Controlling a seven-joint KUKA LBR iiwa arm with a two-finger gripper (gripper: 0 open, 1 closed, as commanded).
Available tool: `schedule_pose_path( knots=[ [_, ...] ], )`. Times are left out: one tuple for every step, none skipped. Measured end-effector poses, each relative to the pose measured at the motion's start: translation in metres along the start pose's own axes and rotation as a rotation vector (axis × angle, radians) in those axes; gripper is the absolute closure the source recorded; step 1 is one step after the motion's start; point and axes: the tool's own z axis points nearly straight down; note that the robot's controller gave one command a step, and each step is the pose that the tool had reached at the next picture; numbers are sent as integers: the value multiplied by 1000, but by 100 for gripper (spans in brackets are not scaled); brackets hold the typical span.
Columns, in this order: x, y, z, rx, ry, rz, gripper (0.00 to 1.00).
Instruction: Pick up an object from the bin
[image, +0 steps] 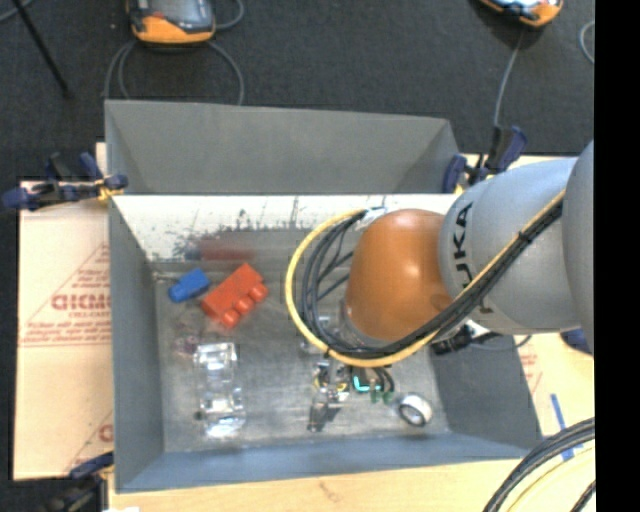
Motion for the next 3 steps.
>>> schedule_pose_path(
  knots=[
    [-22,-43,68,-1,-12,-163,0],
    [-36,-70,68,-3,-13,-190,0],
    [-38,-70,66,-1,-20,-187,100]
  ],
)
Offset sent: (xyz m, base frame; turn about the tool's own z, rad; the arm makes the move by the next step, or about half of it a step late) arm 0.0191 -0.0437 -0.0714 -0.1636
